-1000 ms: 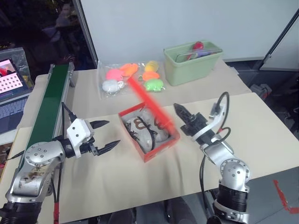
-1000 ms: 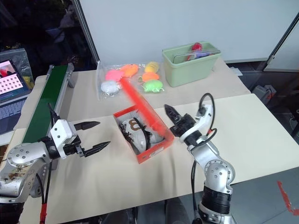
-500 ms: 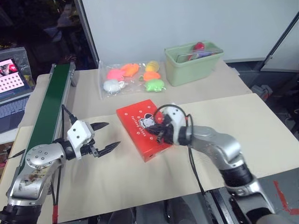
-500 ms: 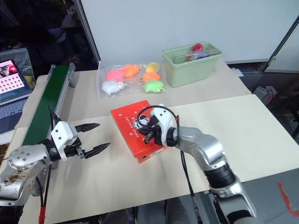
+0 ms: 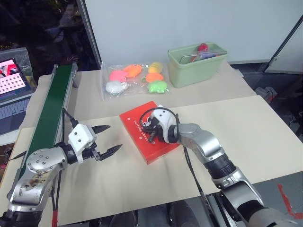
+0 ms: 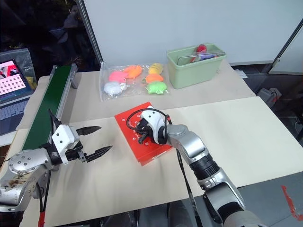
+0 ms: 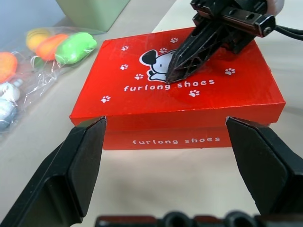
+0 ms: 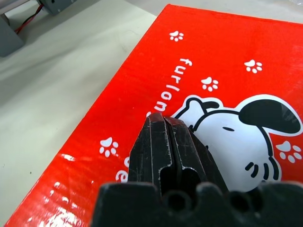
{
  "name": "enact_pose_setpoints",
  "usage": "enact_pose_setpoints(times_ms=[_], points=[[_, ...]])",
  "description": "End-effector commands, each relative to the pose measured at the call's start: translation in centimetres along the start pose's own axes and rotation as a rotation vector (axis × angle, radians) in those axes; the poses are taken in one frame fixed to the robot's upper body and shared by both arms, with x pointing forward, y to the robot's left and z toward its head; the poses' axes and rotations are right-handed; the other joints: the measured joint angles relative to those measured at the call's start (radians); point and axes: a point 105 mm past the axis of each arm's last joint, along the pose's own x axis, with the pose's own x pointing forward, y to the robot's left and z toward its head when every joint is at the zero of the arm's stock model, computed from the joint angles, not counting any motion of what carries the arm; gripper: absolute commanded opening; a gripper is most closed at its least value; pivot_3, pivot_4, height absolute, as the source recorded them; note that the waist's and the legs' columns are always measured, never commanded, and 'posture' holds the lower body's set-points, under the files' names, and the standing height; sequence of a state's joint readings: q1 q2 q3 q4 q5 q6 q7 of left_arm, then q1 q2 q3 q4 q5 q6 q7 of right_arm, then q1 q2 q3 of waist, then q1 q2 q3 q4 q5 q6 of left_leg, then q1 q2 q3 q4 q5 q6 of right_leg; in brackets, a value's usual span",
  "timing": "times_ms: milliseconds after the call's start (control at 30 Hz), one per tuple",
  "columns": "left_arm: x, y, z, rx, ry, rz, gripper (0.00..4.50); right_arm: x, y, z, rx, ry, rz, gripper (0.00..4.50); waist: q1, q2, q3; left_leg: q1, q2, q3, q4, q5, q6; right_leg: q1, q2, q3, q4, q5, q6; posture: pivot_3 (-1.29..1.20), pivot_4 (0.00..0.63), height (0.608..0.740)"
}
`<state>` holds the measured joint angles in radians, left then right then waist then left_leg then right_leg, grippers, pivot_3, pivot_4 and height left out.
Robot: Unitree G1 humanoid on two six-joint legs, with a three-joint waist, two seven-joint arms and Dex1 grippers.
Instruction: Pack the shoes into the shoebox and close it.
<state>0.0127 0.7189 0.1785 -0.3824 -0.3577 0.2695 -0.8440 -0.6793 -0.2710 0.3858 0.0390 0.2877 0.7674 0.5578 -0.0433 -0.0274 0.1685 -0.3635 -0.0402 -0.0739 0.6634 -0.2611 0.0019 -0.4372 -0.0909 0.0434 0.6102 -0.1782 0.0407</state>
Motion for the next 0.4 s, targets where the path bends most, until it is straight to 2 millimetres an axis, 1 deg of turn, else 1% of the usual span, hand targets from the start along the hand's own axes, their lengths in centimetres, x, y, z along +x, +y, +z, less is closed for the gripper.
enact_pose_setpoints(times_ms=[33, 100, 133, 167, 233, 300, 367, 400], points=[[0.1, 0.4, 0.4, -0.037, -0.025, 0.069, 4.29, -0.9, -0.6, -0.8, 0.057, 0.018, -0.039, 0.01, 0.001, 0.000, 0.000, 0.000, 0.000, 0.000, 0.000, 0.000, 0.000, 0.000, 0.000, 0.000, 0.000, 0.000, 0.000, 0.00, 0.150, 0.740], [0.2, 1.4, 0.1, -0.095, -0.034, 0.165, 4.29, -2.6, -1.4, 1.4, 0.114, -0.117, -0.071, 0.01, 0.004, 0.000, 0.000, -0.001, 0.000, -0.001, 0.000, 0.000, 0.000, 0.000, 0.000, 0.000, 0.000, 0.000, 0.000, 0.00, 0.150, 0.740], [0.2, 2.3, -0.2, -0.129, -0.044, 0.246, 4.29, -4.2, -2.3, 3.0, 0.164, -0.230, -0.099, 0.01, 0.007, 0.000, 0.000, -0.001, 0.000, -0.001, 0.000, 0.000, 0.000, 0.000, -0.001, 0.000, 0.000, 0.000, 0.000, 0.00, 0.150, 0.740], [0.1, 2.9, -0.3, -0.152, -0.050, 0.301, 4.29, -5.4, -2.9, 3.9, 0.197, -0.304, -0.120, 0.01, 0.009, 0.000, 0.000, -0.002, 0.000, -0.003, 0.000, 0.000, 0.000, -0.001, -0.001, 0.000, 0.000, 0.000, 0.000, 0.00, 0.150, 0.740], [0.1, 3.0, -0.5, -0.170, -0.056, 0.343, 4.29, -7.7, -4.0, 4.7, 0.257, -0.403, -0.160, 0.01, 0.008, 0.000, 0.000, -0.004, 0.000, -0.003, 0.001, 0.000, 0.000, -0.002, -0.001, 0.000, 0.000, 0.000, 0.000, 0.00, 0.150, 0.740], [0.3, 2.8, -0.6, -0.209, -0.071, 0.385, 4.29, -10.9, -6.0, 4.4, 0.352, -0.493, -0.242, 0.01, 0.009, 0.000, 0.000, -0.004, 0.000, -0.005, 0.001, 0.000, 0.000, -0.003, -0.001, 0.000, 0.000, 0.000, 0.000, 0.00, 0.150, 0.740], [0.3, 2.8, -0.7, -0.221, -0.087, 0.438, 4.29, -13.9, -7.9, 2.4, 0.400, -0.496, -0.371, 0.01, 0.014, 0.000, 0.000, -0.004, 0.000, -0.005, 0.001, -0.001, 0.000, -0.002, -0.001, -0.001, 0.000, 0.000, 0.000, 0.00, 0.150, 0.740], [0.2, 3.0, -1.0, -0.249, -0.085, 0.480, 4.29, -14.9, -8.8, 0.9, 0.387, -0.450, -0.453, 0.01, 0.014, 0.000, 0.000, -0.004, 0.000, -0.004, 0.001, -0.001, 0.000, -0.002, -0.001, -0.001, 0.000, 0.000, 0.000, 0.00, 0.150, 0.740]])
